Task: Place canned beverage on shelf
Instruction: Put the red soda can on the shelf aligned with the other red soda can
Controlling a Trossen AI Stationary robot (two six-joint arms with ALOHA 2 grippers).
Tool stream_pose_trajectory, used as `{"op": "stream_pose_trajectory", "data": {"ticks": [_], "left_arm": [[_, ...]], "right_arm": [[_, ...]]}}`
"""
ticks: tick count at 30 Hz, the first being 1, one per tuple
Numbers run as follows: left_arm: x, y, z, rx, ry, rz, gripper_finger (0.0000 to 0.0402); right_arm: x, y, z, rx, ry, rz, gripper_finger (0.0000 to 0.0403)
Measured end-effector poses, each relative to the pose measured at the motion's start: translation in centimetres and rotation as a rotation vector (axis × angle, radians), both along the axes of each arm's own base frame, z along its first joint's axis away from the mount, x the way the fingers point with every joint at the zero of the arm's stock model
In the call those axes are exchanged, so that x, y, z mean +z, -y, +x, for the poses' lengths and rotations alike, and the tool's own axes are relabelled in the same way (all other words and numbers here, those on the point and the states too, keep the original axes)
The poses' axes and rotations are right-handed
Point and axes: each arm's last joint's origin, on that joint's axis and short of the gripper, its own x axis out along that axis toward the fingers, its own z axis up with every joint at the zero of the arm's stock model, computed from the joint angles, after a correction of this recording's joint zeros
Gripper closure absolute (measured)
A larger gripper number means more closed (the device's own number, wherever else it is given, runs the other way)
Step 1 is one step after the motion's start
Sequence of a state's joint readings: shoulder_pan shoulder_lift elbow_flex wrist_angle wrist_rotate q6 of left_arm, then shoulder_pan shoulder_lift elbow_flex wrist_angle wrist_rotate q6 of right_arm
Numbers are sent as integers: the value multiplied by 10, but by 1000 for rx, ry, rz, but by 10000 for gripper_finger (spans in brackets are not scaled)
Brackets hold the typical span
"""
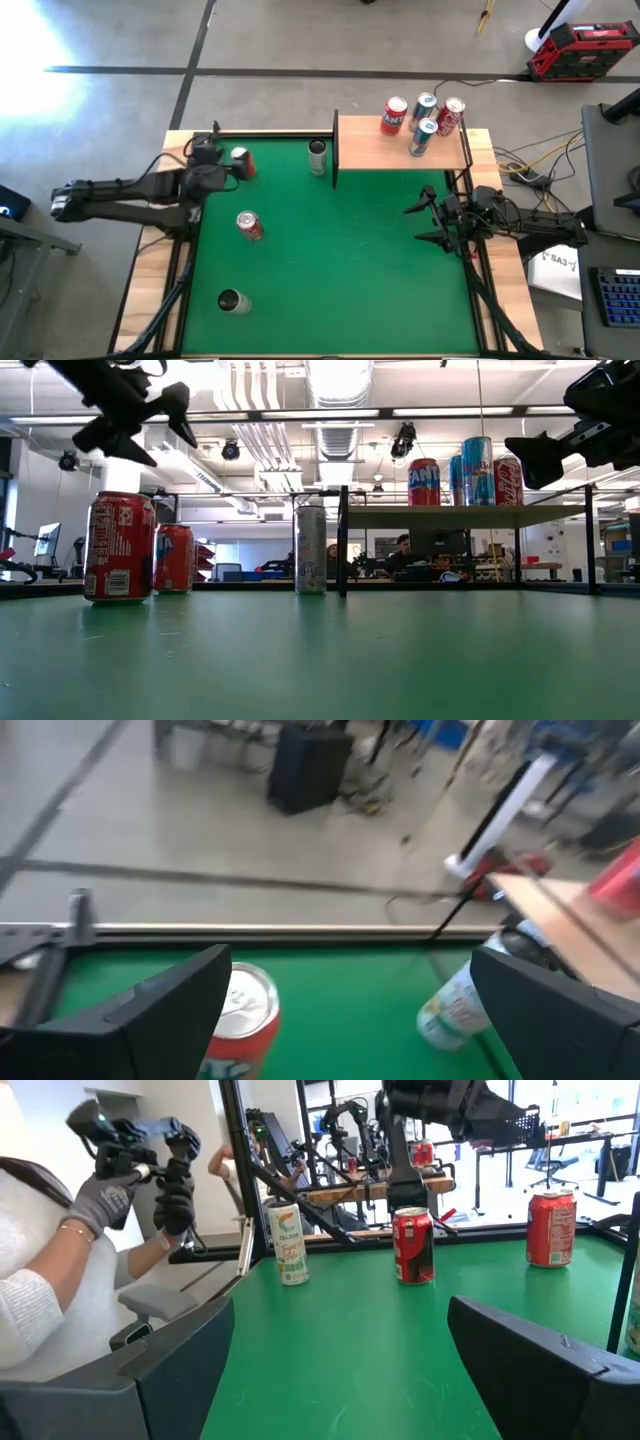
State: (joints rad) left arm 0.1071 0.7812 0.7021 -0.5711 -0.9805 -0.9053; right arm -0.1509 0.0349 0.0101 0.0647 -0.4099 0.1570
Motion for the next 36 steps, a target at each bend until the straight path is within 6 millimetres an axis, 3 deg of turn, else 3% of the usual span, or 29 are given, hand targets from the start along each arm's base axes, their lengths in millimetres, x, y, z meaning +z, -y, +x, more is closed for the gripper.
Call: {"op": "stream_pose_trajectory", "data": {"ticks": [6, 18, 26, 36], "left_arm": [[13, -5, 11, 100, -90, -145, 5], [3, -44, 31, 235, -71, -526, 5], [-17, -85, 29, 301, -76, -805, 5], [-40, -119, 35, 274, -134, -863, 2]], "right_arm": [[0, 0, 0, 0, -1, 0, 44], [0, 0, 0, 0, -1, 0, 44], [0, 0, 0, 0, -1, 0, 44], [0, 0, 0, 0, -1, 0, 44]]}}
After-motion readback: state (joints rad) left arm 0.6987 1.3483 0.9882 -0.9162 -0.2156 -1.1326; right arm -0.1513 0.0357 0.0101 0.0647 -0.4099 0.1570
